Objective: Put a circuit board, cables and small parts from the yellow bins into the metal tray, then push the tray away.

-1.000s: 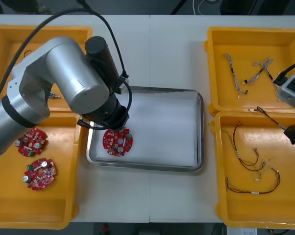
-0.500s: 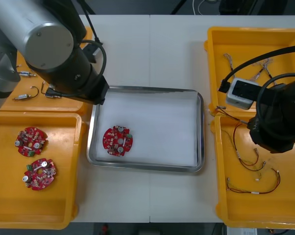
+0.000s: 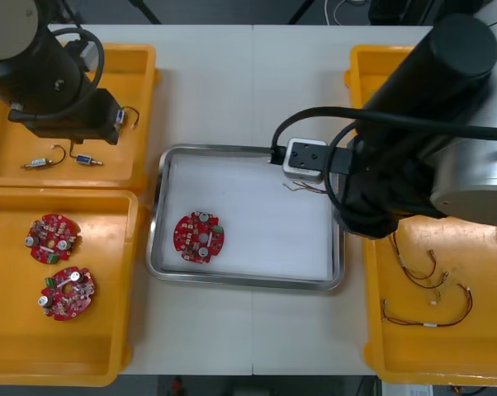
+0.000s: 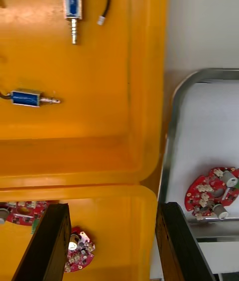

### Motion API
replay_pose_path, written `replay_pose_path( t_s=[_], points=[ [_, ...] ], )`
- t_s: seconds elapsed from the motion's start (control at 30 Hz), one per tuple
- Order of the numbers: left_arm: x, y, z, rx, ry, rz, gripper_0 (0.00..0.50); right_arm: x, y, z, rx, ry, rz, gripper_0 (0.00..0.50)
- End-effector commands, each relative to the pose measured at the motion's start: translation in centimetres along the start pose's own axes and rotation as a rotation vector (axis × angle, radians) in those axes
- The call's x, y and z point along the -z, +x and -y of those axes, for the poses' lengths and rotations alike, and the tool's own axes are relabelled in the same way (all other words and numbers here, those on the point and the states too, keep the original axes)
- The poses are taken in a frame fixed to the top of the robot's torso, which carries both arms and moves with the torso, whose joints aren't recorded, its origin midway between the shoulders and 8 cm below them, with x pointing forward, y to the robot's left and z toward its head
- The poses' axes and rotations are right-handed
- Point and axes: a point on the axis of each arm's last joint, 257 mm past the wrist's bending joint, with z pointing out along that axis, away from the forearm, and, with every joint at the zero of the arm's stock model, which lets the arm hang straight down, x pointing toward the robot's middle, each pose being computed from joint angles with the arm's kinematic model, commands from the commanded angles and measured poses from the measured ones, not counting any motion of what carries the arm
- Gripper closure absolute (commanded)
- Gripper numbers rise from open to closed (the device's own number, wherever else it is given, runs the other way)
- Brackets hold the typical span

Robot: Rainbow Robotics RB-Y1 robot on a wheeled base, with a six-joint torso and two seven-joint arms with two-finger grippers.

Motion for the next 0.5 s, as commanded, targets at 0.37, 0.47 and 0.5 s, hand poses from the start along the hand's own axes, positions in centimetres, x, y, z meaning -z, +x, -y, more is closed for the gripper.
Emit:
replay_pose_path(
  t_s=[0.37, 0.47, 0.5],
  points=[
    [2.9, -4.3, -6.0, 0.133, -0.049, 0.054, 0.000, -4.0, -6.5, -3.2, 0.157, 0.002, -0.009, 0.500],
    [3.0, -4.9, -6.8, 0.165, -0.063, 0.050, 0.000, -5.4, -5.9, -3.8, 0.162, -0.019, -0.042, 0.500],
    [2.8, -4.9, -7.1, 0.183, -0.061, 0.040, 0.000, -6.1, -6.0, -4.0, 0.165, -0.027, -0.040, 0.500]
  ],
)
